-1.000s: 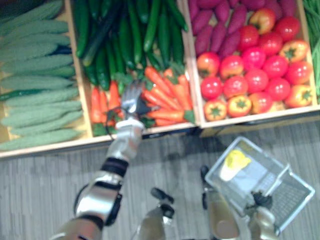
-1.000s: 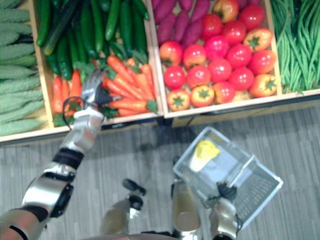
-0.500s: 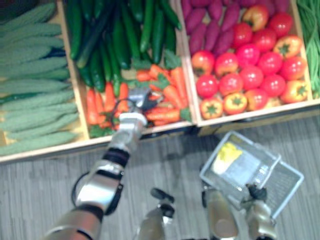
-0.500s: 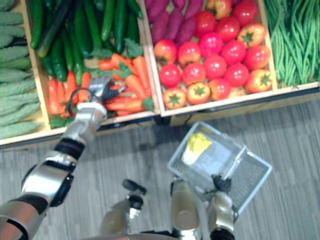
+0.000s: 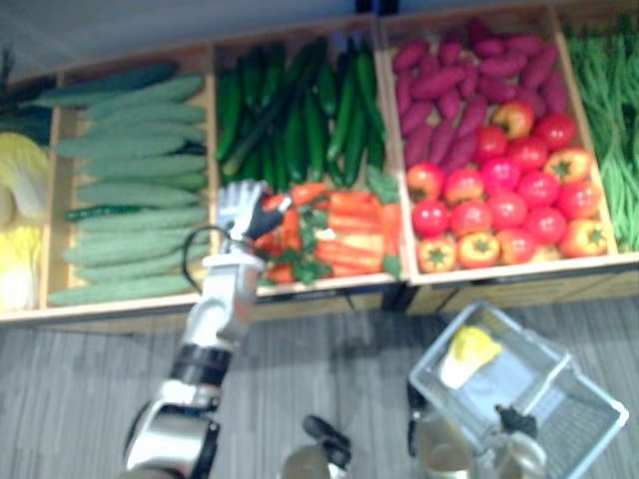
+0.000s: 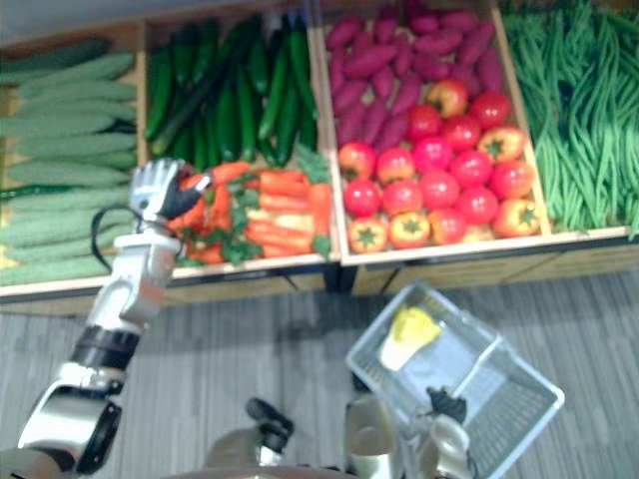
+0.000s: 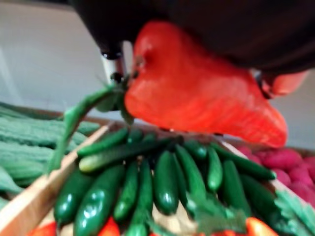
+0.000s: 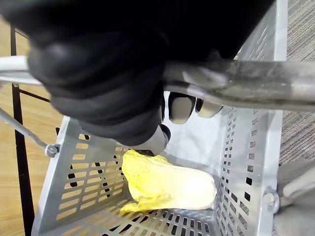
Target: Pick vegetable in the basket
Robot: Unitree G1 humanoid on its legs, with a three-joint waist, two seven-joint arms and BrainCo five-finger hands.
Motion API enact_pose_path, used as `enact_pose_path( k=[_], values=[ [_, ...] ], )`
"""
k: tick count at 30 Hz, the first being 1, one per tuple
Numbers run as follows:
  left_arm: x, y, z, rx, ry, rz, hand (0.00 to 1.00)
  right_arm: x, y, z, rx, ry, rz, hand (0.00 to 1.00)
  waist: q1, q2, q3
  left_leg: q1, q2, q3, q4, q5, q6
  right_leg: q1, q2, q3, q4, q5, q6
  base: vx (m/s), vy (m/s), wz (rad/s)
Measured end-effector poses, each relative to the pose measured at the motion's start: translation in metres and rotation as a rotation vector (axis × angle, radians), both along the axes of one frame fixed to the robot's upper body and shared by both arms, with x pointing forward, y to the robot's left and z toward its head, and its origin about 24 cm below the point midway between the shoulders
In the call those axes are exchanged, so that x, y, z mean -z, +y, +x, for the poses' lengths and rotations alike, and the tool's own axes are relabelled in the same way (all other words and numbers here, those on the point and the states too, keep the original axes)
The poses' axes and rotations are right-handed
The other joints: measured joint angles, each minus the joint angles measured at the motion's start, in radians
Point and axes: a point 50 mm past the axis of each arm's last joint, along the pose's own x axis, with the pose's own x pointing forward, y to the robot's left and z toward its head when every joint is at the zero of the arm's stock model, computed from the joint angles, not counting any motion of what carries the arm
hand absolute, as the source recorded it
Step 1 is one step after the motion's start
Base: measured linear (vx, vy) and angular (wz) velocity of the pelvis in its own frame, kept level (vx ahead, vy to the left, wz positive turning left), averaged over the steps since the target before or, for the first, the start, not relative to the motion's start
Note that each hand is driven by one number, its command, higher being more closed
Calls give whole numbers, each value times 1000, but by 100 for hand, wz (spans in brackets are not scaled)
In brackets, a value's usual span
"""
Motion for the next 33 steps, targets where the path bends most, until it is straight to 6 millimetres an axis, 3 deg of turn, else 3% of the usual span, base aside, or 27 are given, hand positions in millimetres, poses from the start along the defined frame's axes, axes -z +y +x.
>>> enact_pose_path(
  k=[2,4,5,6,7,9,10,11,12,14,16,17,18,19,20,21,22,23,24,25,26,27,28,29,31,32,33],
  values=[
    [0,4,-13,-7,-32,-11,100,5,1,-6,7,29,13,100,16,-13,-18,-35,47,-34,153,-38,29,10,-5,16,0,-12,-9,-40,-70,-17],
    [6,8,-28,-15,-44,-53,100,5,-2,-8,4,44,10,100,25,-8,-26,-98,117,-200,378,-44,41,36,2,48,8,-17,-17,-37,-66,-39],
    [9,8,-33,-17,-47,-79,100,5,-3,-8,1,47,7,100,27,-3,-32,-118,122,-268,419,-45,43,37,6,66,12,-18,-19,-31,47,-67],
    [15,5,-44,-11,-52,-124,100,5,-5,-8,-13,59,-3,100,41,-8,-39,-158,103,-422,464,-96,50,33,8,108,12,-19,-21,-13,137,-97],
    [22,0,-55,6,-47,-172,100,4,-8,-7,-25,63,-10,100,52,0,-46,-162,33,-591,446,-187,28,30,12,161,12,-18,-20,-20,163,-107],
    [38,-4,-70,6,-21,-243,100,0,-7,-2,-70,61,-34,100,60,3,-60,-151,-71,-802,353,-254,0,12,26,249,12,-14,-16,-62,180,-139],
    [48,-10,-78,10,-3,-310,100,-2,-6,0,-107,56,-55,100,70,13,-80,-142,-109,-894,277,-256,-4,-10,46,300,10,-8,-6,-94,206,-150],
    [53,-14,-82,15,10,-346,100,-4,-8,-1,-117,52,-69,100,68,24,-88,-135,-114,-916,238,-250,-2,-20,62,319,9,-3,2,-90,245,-131],
    [60,-21,-85,28,32,-385,100,-7,-8,-1,-145,49,-91,100,68,25,-93,-115,-107,-906,213,-290,-21,-29,75,356,4,5,16,-43,187,-125],
    [74,-40,-93,108,97,-462,100,-19,14,8,-231,-31,-100,100,73,-54,-119,-84,-134,-730,162,-275,4,-78,47,452,-12,59,56,-33,195,-159],
    [76,-53,-93,178,131,-485,100,-32,26,15,-283,-102,-127,100,68,-94,-123,-100,-140,-654,181,-283,16,-120,37,478,-15,95,63,-34,132,-143],
    [76,-67,-91,247,157,-500,100,-43,34,23,-308,-163,-133,100,67,-125,-133,-118,-135,-553,205,-288,29,-175,40,395,-23,155,5,-30,99,-153],
    [78,-71,-91,263,169,-504,100,-48,38,28,-319,-188,-137,100,66,-127,-136,-130,-126,-518,213,-285,35,-186,39,318,-43,183,-45,-47,55,-165],
    [81,-77,-86,289,191,-509,100,-56,41,35,-339,-230,-148,100,66,-118,-129,-135,-110,-457,200,-278,49,-224,20,96,14,142,-144,-15,29,-142],
    [87,-80,-85,296,232,-516,100,-57,47,40,-367,-239,-152,100,56,-111,-125,-100,-112,-387,175,-278,49,-262,-37,-151,190,40,-165,-11,37,-137],
    [91,-80,-86,295,256,-519,100,-57,51,39,-387,-237,-154,100,49,-118,-127,-89,-121,-359,191,-281,52,-266,-63,-239,240,23,-166,-7,83,-156],
    [98,-77,-87,276,288,-538,100,-62,59,44,-440,-260,-161,100,41,-120,-122,-80,-124,-313,249,-292,69,-274,-69,-333,282,53,-223,-188,65,-202],
    [103,-75,-86,266,314,-540,100,-66,70,52,-519,-286,-169,100,47,-121,-120,-85,-138,-307,249,-321,89,-269,-23,-341,201,159,-275,-188,43,-236],
    [106,-75,-86,266,324,-547,100,-69,75,55,-549,-301,-171,100,63,-93,-130,-85,-134,-292,192,-313,107,-236,18,-309,93,221,-231,-259,10,-267],
    [106,-78,-85,280,329,-555,100,-78,76,62,-586,-340,-213,100,71,-64,-134,-68,-98,-161,132,-263,113,-228,-9,-445,272,10,-287,-157,-18,-209],
    [106,-79,-84,286,333,-557,100,-80,79,64,-608,-348,-214,100,70,-73,-140,-59,-107,-104,126,-256,113,-221,-64,-498,380,-97,-264,-157,-37,-231],
    [110,-83,-85,295,354,-561,100,-82,84,68,-649,-365,-206,100,70,-77,-142,-42,-104,-27,126,-258,112,-172,-128,-573,439,-178,-183,-51,-76,-211],
    [119,-85,-86,297,393,-561,100,-85,89,72,-669,-387,-200,100,80,-82,-144,-34,-101,51,126,-259,110,-123,-162,-594,402,-212,-111,27,-101,-204],
    [123,-85,-87,294,413,-560,100,-87,91,73,-680,-397,-197,100,82,-88,-147,-27,-103,94,129,-258,107,-105,-164,-590,356,-218,-79,69,-152,-202],
    [140,-88,-90,277,490,-567,100,-89,99,72,-737,-414,-185,100,73,-78,-146,7,-33,207,201,-254,96,-65,-48,-503,187,-150,-101,132,-218,-163],
    [142,-89,-91,278,500,-569,100,-89,102,70,-755,-413,-180,100,74,-82,-145,18,1,218,257,-261,100,-44,-20,-472,153,-135,-110,147,-230,-135],
    [145,-91,-92,280,513,-570,100,-89,106,66,-780,-412,-177,100,76,-94,-144,15,84,197,417,-278,107,-2,24,-409,96,-119,-126,74,-179,-150]
  ],
)
